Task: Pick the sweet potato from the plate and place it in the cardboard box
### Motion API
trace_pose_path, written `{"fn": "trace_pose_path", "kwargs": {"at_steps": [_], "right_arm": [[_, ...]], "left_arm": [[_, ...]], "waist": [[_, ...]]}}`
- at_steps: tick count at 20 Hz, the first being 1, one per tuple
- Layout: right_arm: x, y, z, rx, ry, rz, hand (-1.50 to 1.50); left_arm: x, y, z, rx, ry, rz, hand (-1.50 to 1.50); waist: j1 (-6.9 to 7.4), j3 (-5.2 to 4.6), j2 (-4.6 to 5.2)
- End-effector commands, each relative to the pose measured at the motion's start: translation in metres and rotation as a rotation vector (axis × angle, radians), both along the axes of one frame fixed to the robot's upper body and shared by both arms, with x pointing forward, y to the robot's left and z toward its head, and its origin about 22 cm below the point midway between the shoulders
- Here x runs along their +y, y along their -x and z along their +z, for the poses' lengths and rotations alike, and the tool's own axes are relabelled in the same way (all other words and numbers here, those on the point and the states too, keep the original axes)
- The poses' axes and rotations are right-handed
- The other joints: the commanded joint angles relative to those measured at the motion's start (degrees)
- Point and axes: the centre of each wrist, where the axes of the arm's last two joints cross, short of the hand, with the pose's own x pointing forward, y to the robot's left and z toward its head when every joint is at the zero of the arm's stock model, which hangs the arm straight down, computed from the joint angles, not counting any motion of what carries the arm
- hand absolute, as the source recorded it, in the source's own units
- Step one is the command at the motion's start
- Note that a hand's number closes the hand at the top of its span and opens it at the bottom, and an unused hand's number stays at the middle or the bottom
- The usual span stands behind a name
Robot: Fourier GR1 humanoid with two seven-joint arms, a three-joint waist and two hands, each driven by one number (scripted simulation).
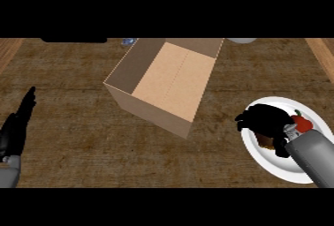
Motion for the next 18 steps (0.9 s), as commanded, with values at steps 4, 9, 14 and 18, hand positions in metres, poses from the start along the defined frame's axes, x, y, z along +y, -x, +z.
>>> {"fn": "trace_pose_path", "kwargs": {"at_steps": [4,9,14,18], "right_arm": [[0.002,-0.005,-0.025,-0.128,-0.065,0.062,1.50],[-0.036,-0.046,0.023,-0.209,-0.328,-0.124,1.50],[-0.077,-0.069,0.037,-0.340,-0.611,-0.377,1.50],[-0.103,-0.078,0.067,-0.506,-0.644,-0.366,1.50]], "left_arm": [[0.009,-0.003,-0.006,0.000,0.007,0.007,0.00],[0.007,-0.005,-0.007,-0.005,0.010,-0.007,0.00],[-0.011,-0.012,0.003,-0.026,0.003,-0.040,0.00],[0.006,-0.017,0.012,-0.017,0.000,-0.006,0.00]], "waist": [[-0.11,0.48,0.74],[0.51,0.51,1.03],[2.01,0.70,1.62],[0.83,0.56,1.09]]}}
